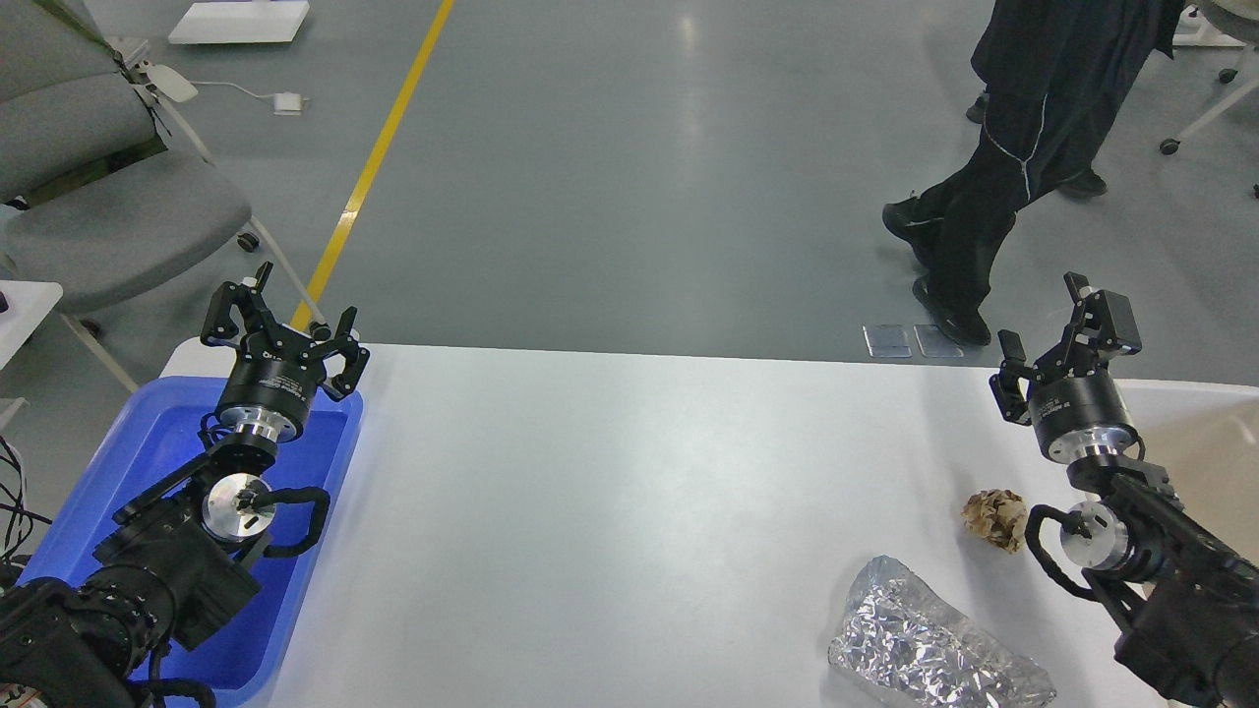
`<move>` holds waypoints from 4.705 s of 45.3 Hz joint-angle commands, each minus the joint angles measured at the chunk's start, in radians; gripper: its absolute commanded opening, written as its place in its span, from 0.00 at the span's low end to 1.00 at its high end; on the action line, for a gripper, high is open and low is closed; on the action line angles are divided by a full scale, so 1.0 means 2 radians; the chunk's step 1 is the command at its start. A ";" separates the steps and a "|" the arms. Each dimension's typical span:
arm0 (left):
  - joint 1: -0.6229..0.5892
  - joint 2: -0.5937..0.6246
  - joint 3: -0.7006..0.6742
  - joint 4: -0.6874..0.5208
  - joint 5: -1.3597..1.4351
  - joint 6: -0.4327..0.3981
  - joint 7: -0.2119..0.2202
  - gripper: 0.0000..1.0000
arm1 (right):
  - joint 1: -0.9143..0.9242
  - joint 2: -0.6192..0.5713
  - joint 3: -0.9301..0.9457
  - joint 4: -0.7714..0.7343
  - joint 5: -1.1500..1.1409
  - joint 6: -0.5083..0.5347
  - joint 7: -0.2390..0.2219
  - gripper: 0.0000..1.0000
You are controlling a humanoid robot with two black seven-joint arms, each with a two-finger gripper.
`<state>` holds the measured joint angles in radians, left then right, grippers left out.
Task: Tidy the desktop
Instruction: 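Raise the right gripper and swing it outward past the table edge, then lower the open right gripper toward the silver foil wrapper, then close the right gripper on the silver foil wrapper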
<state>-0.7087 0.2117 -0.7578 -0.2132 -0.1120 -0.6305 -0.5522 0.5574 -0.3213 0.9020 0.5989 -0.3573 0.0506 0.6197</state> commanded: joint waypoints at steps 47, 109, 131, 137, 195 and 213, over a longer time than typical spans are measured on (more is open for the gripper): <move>0.000 -0.001 0.000 0.000 0.000 0.001 -0.002 1.00 | 0.001 -0.027 -0.036 0.017 0.008 0.007 -0.022 1.00; 0.000 0.000 0.002 0.000 0.000 -0.001 -0.001 1.00 | 0.200 -0.388 -0.504 0.403 -0.439 0.006 -0.139 1.00; 0.000 0.000 0.003 0.000 0.000 -0.001 -0.001 1.00 | 0.079 -0.352 -0.518 0.372 -0.719 -0.194 -0.137 1.00; 0.000 0.000 0.003 0.000 0.000 -0.002 -0.001 1.00 | 0.067 -0.335 -0.518 0.342 -0.723 -0.201 -0.137 1.00; -0.001 0.001 0.004 0.000 0.001 -0.002 0.000 1.00 | 0.017 -0.204 -0.537 0.177 -0.714 -0.229 -0.133 0.00; 0.000 0.001 0.004 0.000 0.000 -0.002 0.000 1.00 | 0.020 -0.204 -0.530 0.178 -0.708 -0.235 -0.133 0.00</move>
<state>-0.7099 0.2132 -0.7501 -0.2132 -0.1119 -0.6351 -0.5527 0.5948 -0.7308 -0.1621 0.9538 -1.7847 -0.4099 0.3535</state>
